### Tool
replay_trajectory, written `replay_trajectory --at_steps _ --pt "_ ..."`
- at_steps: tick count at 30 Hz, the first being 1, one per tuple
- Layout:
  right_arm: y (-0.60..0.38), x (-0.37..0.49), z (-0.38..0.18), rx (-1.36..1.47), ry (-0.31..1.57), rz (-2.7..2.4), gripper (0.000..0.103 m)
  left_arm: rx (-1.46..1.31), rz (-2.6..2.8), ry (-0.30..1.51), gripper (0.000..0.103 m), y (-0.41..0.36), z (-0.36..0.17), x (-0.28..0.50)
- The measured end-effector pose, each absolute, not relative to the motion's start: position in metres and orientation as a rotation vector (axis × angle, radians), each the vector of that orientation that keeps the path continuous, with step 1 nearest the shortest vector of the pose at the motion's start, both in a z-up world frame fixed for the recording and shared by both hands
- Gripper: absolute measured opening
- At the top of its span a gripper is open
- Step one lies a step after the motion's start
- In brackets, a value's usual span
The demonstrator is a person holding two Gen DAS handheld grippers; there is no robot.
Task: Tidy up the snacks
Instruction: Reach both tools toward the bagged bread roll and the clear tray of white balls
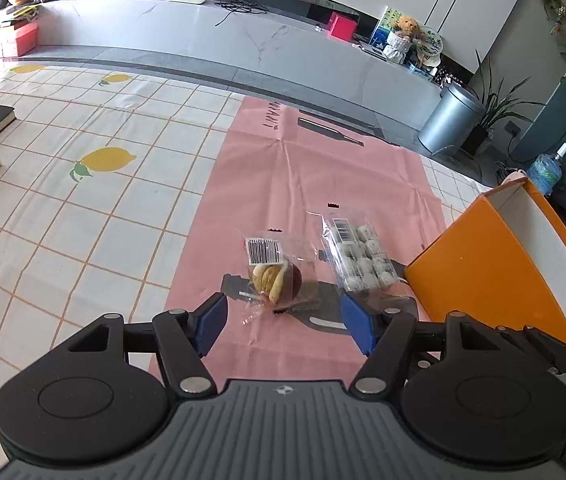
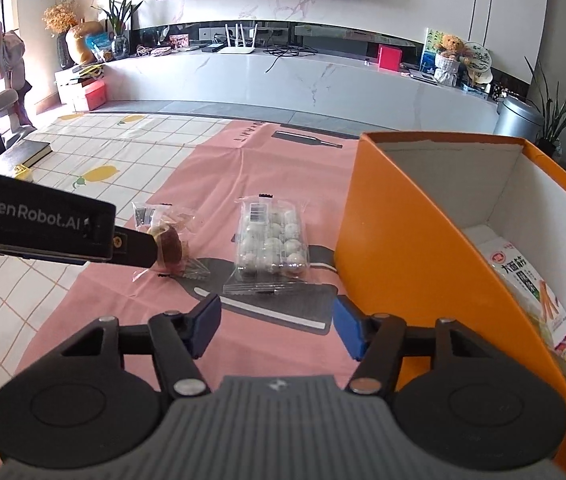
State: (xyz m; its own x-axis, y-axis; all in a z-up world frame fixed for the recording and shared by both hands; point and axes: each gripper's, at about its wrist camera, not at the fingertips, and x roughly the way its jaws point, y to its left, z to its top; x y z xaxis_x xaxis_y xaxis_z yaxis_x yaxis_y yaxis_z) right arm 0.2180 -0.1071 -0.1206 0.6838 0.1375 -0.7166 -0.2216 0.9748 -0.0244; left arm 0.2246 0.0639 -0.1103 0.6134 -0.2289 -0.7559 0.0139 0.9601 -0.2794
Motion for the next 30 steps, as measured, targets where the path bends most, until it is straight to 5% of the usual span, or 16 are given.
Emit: replay_trajectory --at_steps 14,16,22,25,26,30 --pt "-0.087 0.255 -0.153 -0.166 0.75 0.232 0.062 -0.178 -0.123 0.838 0.077 0.048 -0.14 0.244" --pt "-0.084 0.256 -0.156 -0.181 0.739 0.233 0.066 -0.163 -0.134 0.845 0.062 0.046 -0.143 0.246" --pt "-0.08 0.257 -0.158 -0.191 0.725 0.21 0.066 -0.18 -0.106 0.84 0.056 0.051 -0.14 0.243" --pt "-0.082 0.256 -0.158 -0.18 0.736 0.182 0.045 -0.204 -0.075 0.848 0.056 0.058 -0.137 0.24" --pt "-0.082 0.256 -0.159 -0.173 0.742 0.178 0.031 -0.206 -0.069 0.849 0.056 0.06 -0.136 0.238" --pt "-0.075 0.247 -0.16 -0.206 0.735 0.196 0.009 -0.193 -0.072 0.869 0.056 0.061 -0.136 0.231"
